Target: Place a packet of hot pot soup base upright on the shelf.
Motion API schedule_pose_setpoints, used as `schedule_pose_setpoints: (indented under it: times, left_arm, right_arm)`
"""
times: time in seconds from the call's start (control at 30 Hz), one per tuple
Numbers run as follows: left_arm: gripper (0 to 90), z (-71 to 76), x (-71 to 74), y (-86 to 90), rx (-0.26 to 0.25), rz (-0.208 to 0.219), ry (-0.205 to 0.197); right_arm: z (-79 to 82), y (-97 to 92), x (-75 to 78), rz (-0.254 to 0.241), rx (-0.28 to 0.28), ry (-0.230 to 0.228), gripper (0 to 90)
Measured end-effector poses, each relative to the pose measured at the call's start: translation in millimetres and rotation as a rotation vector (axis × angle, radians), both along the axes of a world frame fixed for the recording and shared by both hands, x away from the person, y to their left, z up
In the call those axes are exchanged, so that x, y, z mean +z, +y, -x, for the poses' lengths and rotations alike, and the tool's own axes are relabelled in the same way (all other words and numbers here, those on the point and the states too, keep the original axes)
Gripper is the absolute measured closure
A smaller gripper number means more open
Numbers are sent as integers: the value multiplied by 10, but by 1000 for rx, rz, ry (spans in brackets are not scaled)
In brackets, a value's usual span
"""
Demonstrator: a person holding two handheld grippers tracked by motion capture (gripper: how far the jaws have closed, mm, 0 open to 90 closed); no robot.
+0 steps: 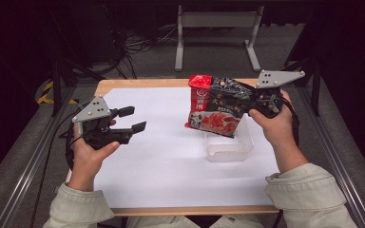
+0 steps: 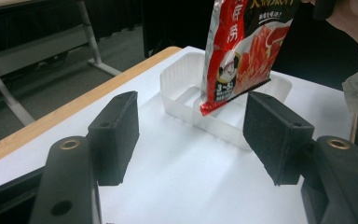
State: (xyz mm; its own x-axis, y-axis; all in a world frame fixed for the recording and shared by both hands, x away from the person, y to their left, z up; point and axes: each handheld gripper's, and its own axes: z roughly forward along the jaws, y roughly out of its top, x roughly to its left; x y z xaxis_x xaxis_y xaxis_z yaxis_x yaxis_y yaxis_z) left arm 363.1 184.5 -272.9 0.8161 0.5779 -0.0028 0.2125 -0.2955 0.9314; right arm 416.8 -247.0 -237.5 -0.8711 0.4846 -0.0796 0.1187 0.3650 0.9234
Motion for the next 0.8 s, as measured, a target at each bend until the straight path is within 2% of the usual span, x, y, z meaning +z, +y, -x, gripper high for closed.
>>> schedule_pose_setpoints:
  times: [0.3, 0.57, 0.8]
  left_arm:
    - [367, -22, -21, 36, 8, 17, 14]
    - [365, -21, -29, 37, 8, 15, 19]
    - [365, -16, -38, 40, 10, 17, 25]
  right_arm:
    - [-19, -113, 25, 44, -88, -35, 841]
    - [-38, -185, -20, 74, -151, -53, 841]
    - [-53, -219, -71, 99, -185, -44, 840]
